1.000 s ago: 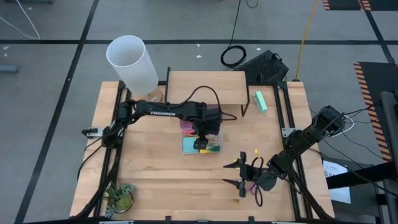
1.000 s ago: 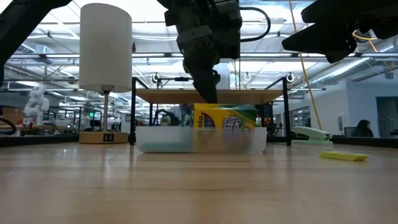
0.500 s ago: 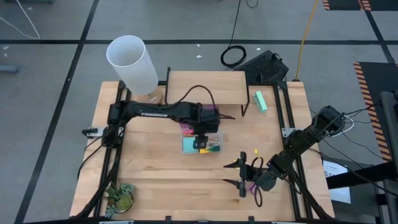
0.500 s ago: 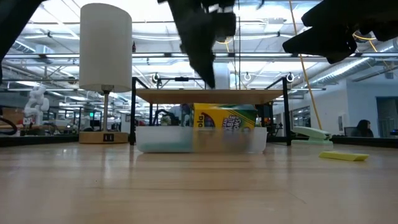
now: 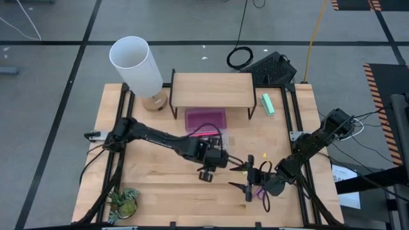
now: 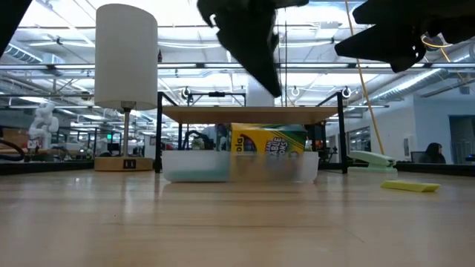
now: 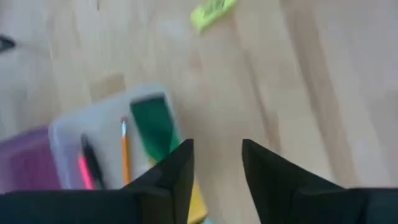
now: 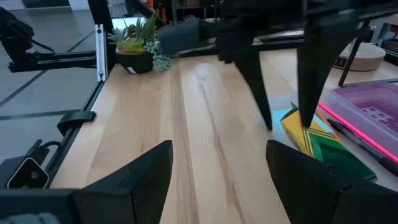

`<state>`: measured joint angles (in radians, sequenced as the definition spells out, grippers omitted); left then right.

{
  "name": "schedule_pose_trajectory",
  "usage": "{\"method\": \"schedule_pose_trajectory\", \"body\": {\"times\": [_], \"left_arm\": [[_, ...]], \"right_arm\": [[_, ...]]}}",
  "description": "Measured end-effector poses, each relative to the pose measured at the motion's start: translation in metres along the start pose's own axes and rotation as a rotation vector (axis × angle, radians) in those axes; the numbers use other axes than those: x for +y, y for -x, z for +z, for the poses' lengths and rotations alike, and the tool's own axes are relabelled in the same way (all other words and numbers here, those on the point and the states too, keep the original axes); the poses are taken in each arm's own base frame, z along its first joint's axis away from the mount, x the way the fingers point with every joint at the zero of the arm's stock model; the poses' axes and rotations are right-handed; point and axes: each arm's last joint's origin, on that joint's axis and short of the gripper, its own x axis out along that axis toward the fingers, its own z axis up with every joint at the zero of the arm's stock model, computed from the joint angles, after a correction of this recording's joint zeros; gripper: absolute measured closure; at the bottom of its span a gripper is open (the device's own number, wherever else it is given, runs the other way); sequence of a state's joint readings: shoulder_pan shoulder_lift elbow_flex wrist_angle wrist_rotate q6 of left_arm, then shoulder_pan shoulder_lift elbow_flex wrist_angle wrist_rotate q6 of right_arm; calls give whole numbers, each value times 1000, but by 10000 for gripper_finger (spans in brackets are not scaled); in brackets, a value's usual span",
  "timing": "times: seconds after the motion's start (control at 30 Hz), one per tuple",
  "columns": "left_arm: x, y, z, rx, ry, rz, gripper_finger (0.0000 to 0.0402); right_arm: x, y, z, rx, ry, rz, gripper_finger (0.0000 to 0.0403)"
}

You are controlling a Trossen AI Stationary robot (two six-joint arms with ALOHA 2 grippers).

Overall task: Pack school essentials
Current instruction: Put the crayon box into the violet supply box

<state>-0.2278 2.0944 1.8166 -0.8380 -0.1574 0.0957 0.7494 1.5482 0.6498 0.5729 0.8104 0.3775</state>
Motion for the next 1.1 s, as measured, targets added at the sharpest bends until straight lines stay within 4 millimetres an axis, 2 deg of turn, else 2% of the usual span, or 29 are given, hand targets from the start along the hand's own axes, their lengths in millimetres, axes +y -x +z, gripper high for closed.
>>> {"method": "schedule_pose_trajectory", "body": {"times": [0.23, 0.37, 0.6, 1.1], "left_arm": [[4, -21, -10, -24, 22, -86, 306], [12, -33, -21, 13, 40, -81, 309], [48, -41, -33, 47, 105, -3, 309], [114, -45, -53, 89, 216, 110, 309]], "right_arm": [[1, 0, 2, -16, -18, 6, 152], [1, 0, 2, -14, -11, 5, 152], [1, 0, 2, -13, 8, 5, 152], [-1, 0, -2, 16, 38, -6, 152]]}}
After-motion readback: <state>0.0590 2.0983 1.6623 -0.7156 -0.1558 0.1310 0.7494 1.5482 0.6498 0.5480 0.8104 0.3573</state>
